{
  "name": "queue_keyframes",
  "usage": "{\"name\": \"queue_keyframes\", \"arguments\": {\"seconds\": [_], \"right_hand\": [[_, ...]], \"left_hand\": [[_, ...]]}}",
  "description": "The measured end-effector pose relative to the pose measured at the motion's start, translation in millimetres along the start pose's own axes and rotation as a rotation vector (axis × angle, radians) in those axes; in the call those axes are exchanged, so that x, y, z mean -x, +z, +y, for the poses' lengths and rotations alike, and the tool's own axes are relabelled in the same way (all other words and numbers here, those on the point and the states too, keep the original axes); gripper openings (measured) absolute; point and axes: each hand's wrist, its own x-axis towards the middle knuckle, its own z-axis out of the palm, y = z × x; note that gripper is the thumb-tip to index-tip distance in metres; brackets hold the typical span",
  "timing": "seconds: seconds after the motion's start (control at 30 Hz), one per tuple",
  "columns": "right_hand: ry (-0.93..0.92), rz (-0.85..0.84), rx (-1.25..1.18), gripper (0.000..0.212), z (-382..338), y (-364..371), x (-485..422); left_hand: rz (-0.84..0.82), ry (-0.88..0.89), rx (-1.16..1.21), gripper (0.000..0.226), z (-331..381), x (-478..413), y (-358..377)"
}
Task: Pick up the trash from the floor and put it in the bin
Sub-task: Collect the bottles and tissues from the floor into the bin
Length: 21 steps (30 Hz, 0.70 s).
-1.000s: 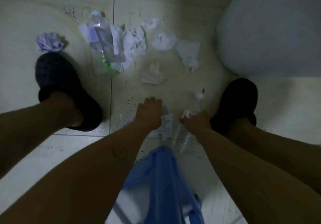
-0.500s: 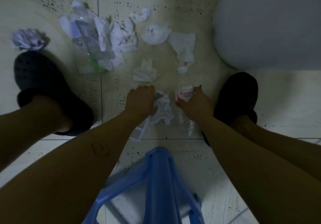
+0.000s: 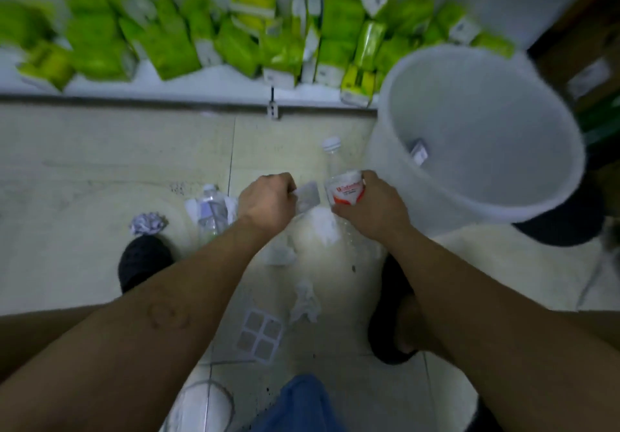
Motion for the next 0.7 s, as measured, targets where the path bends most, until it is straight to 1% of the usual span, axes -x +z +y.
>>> {"name": "queue_keyframes", "arguments": {"seconds": [0.1,0.17,0.27,0.37,0.5,0.57,0.63,0.7], "right_hand": [[-0.094,0.104,-0.008,0.061,-32,-51,11],[-0.137,0.186,-0.015,0.058,-45,-83,19],[-0.143,0.277,-0.057,0.058,-52,-134,27],[-0.117,0.359,-0.113,0.06,-38,-176,32],[-0.049,0.452,-0.258,0.063,-1,-203,28],[-0.043,0.488,-0.324,0.062,11,-210,18],[-0.036,0.484,-0.345,0.061,23,-214,5],[0.022,0.427,-0.325,0.061,40,-214,-4]], "left_hand": [[0.104,-0.031,0.095,0.011,28,4,-44],[0.176,-0.019,0.178,0.012,50,7,-68],[0.259,0.021,0.284,0.013,87,10,-94],[0.307,0.079,0.332,0.013,124,9,-105],[0.272,0.092,0.446,0.017,168,-7,-96],[0.245,0.091,0.487,0.019,189,-18,-85],[0.219,0.089,0.506,0.021,209,-29,-71],[0.19,0.087,0.485,0.025,225,-37,-54]]}}
